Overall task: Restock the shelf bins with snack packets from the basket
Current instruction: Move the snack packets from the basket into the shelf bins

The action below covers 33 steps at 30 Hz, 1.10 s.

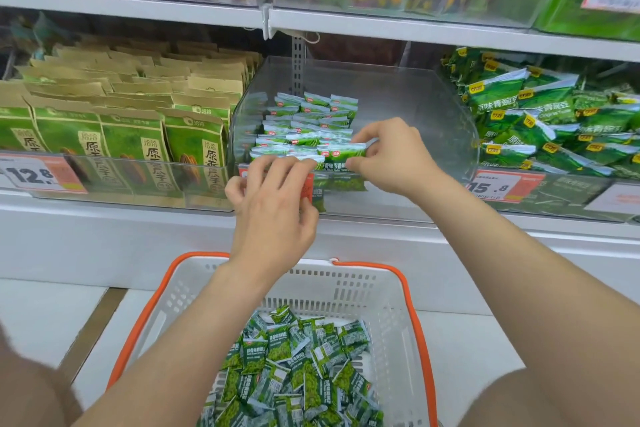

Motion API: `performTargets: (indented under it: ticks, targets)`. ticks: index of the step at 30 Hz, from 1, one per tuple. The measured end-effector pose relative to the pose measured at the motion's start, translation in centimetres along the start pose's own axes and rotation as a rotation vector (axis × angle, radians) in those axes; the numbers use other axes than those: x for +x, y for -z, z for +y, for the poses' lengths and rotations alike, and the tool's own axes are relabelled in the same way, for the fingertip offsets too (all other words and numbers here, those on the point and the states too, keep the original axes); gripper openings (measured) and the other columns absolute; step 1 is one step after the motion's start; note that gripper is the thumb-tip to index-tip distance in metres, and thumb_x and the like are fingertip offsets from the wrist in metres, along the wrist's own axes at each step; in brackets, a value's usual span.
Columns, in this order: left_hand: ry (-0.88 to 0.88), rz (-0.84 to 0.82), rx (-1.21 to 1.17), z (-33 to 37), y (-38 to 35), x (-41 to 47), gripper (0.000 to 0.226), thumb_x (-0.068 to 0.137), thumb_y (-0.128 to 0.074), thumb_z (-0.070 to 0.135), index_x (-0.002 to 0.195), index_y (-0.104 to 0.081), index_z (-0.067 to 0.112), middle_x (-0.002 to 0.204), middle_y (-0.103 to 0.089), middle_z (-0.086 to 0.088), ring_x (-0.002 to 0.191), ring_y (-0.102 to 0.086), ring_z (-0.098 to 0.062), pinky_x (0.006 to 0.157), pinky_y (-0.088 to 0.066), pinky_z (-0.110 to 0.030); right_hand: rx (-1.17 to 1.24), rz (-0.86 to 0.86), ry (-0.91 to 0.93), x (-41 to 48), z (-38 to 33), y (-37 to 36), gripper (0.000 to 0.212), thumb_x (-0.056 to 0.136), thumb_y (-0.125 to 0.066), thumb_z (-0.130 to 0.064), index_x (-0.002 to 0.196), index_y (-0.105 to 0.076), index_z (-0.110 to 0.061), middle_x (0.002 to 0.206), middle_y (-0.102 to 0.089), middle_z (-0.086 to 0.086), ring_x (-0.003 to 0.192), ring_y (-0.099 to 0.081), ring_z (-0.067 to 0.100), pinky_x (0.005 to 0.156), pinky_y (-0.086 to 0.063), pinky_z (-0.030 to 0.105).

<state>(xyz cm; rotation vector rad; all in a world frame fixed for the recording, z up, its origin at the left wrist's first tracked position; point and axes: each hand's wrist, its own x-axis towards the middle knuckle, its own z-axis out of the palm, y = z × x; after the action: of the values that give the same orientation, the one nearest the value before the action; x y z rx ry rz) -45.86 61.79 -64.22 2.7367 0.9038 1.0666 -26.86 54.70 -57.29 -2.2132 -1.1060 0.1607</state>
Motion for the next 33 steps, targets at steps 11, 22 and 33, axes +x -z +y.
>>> performTargets:
  ticks: [11, 22, 33]
  targets:
    - [0.005, 0.025, 0.004, -0.1, -0.5, 0.2, 0.048, 0.084, -0.065, 0.021, 0.130, -0.059, 0.032, 0.124, -0.059, 0.014, 0.122, -0.046, -0.024, 0.088, -0.030, -0.043, 0.058, -0.198, -0.178, 1.9, -1.9, -0.2, 0.025, 0.075, -0.092, -0.009, 0.090, -0.073, -0.004, 0.093, -0.064, 0.009, 0.070, -0.074, 0.026, 0.061, -0.065, 0.041]
    - [0.009, 0.023, -0.021, 0.1, -0.1, -0.1, 0.052, 0.086, -0.062, 0.022, 0.137, -0.057, 0.028, 0.147, -0.053, 0.012, 0.146, -0.036, -0.023, 0.095, -0.027, -0.047, -0.126, -0.058, -0.053, 0.5, -1.0, 1.5, 0.026, 0.090, -0.057, -0.009, 0.112, -0.071, -0.005, 0.082, -0.070, 0.007, 0.102, -0.070, 0.030, 0.083, -0.057, 0.035]
    - [-0.224, -0.174, -0.251, -2.2, -5.1, -5.3, 0.008, 0.082, -0.058, 0.013, 0.090, -0.059, 0.016, 0.089, -0.055, 0.001, 0.080, -0.055, -0.028, 0.066, -0.043, -0.039, -0.528, -0.462, 0.370, -9.8, -1.6, -2.1, 0.014, 0.089, -0.053, -0.031, 0.092, -0.066, -0.027, 0.083, -0.063, -0.002, 0.088, -0.065, 0.030, 0.071, -0.057, 0.040]
